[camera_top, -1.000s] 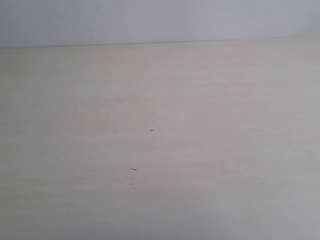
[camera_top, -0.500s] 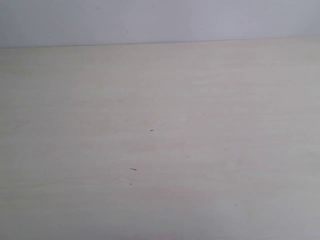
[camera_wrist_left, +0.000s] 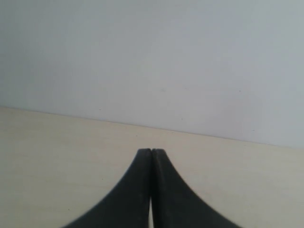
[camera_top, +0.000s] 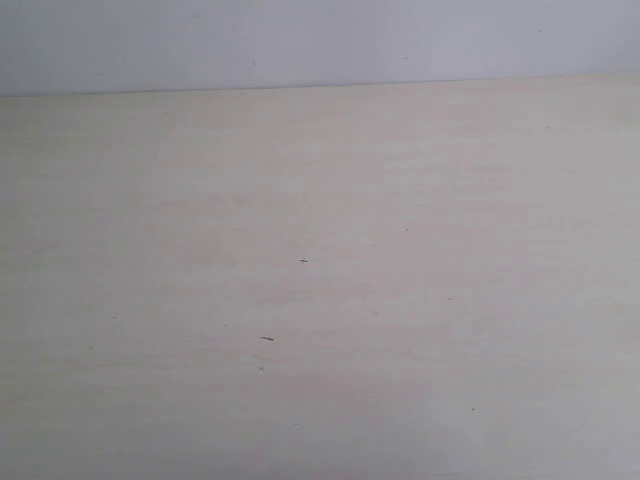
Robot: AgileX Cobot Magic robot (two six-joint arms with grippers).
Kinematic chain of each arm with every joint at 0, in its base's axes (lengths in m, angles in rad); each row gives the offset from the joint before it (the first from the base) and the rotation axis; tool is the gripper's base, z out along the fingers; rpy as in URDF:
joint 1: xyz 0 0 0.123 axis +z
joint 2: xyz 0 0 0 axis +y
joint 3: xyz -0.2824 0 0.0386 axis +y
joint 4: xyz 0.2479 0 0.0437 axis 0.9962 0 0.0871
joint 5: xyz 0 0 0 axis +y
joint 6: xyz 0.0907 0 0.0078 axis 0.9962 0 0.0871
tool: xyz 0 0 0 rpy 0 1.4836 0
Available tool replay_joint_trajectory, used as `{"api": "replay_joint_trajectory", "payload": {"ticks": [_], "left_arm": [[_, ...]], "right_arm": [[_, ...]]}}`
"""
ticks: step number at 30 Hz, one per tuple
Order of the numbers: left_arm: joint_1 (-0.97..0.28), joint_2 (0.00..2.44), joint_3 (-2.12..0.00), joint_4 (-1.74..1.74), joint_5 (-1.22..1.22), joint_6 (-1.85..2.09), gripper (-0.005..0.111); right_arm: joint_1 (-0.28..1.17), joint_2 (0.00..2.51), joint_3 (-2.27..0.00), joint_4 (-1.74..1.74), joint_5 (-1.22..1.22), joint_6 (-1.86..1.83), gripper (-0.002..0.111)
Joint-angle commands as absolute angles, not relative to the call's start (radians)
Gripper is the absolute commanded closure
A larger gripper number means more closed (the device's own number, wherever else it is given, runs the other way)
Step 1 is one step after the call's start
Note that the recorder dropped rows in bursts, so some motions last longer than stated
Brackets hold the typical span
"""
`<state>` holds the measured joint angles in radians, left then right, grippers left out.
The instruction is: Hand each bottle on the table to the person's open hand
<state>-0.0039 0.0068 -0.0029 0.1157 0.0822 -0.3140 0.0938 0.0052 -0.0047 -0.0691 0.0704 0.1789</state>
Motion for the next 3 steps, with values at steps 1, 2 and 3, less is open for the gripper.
{"api": "replay_joint_trajectory", "payload": {"ticks": [1,2,3], "left_arm": [[0.001,0.0,0.0,0.121,0.084,-0.318,0.107],[0.001,0.0,0.0,0.121,0.084,-0.318,0.107],[0.001,0.0,0.0,0.121,0.084,-0.318,0.107]], "right_arm": [[0.087,0.0,0.0,-0.079,0.062,0.185,0.108],[0.087,0.0,0.0,-0.079,0.062,0.185,0.108],[0.087,0.0,0.0,-0.079,0.062,0.185,0.108]]}}
